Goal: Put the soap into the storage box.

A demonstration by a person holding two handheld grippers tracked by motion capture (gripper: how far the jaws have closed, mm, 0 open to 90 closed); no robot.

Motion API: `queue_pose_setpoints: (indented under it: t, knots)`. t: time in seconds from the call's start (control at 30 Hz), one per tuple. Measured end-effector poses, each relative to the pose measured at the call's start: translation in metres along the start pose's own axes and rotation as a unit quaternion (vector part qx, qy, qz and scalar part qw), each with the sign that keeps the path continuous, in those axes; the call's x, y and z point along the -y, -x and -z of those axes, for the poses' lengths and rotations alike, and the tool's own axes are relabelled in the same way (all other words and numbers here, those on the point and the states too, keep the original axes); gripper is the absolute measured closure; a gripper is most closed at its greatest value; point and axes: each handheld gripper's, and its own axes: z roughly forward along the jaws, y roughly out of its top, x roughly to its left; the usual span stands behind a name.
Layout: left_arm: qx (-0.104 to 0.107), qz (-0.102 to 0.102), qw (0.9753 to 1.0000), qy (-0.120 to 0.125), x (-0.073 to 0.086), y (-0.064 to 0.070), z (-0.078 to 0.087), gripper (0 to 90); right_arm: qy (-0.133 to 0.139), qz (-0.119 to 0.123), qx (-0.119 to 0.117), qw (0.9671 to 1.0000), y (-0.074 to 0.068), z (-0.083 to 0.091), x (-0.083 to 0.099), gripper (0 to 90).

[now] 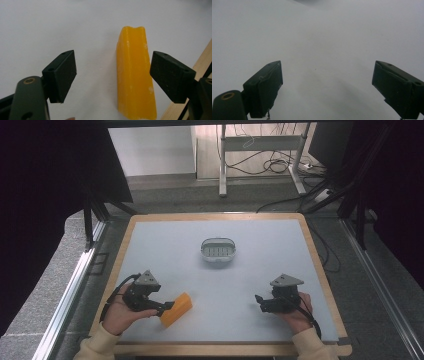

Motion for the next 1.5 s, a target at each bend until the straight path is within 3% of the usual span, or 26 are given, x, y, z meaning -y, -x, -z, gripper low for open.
queue_pose_setpoints:
  t: [0.33,0.87,1.23,1.37,1.5]
  knots:
    - [0.004,-0.012,0.9996,-0.027,-0.002,0.01,-0.013,25.6,-0.002,0.009,0.006,0.9999,-0.002,0.0,0.0,9.9]
    - [0.001,-0.022,0.9966,-0.08,-0.006,0.02,-0.034,34.6,-0.016,0.017,0.01,0.9997,-0.003,-0.004,0.001,9.9]
    - [-0.004,-0.02,0.9936,-0.111,-0.007,0.021,-0.046,41.6,-0.023,0.019,0.012,0.9995,-0.003,-0.005,0.001,9.9]
    - [-0.011,-0.026,0.991,-0.131,-0.006,0.023,-0.05,44.4,-0.022,0.02,0.009,0.9995,-0.004,-0.005,0.001,9.9]
    - [-0.007,-0.023,0.9905,-0.135,-0.006,0.023,-0.054,50.4,-0.025,0.021,0.01,0.9994,-0.003,-0.005,0.001,9.9]
